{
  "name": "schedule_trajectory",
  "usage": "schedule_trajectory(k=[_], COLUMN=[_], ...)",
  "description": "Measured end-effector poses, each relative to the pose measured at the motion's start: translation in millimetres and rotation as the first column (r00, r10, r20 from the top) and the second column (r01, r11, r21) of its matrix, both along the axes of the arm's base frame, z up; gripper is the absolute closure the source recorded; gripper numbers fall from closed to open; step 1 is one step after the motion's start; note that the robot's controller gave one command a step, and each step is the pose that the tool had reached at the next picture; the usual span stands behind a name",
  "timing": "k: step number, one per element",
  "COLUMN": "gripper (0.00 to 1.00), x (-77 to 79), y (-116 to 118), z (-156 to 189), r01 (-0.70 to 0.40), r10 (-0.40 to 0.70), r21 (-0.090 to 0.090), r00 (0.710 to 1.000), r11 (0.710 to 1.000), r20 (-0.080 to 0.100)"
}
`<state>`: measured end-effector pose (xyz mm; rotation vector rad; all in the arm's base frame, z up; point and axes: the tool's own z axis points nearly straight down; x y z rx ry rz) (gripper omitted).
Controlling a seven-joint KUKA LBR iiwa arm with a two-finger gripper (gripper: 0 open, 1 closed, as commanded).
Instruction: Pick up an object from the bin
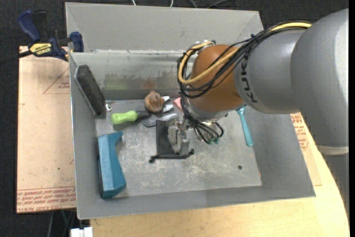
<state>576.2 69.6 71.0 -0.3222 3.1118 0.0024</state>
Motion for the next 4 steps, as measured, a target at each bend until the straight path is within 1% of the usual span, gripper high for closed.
schedule_trajectory(k=[1,2,3,4], gripper=[1.00,1.00,0.00,1.00], x=[-20.6,-25.0,-10.7,-10.5], y=[18,26,44,44], z=[8,86,-1,0], r01=[-0.037,-0.138,-0.266,-0.266], r10=[0.037,0.138,0.266,0.266], r21=[0.000,-0.002,0.001,0.001], r00=[0.999,0.990,0.964,0.964], r11=[0.999,0.990,0.964,0.964], r20=[0.001,-0.001,-0.007,-0.010])
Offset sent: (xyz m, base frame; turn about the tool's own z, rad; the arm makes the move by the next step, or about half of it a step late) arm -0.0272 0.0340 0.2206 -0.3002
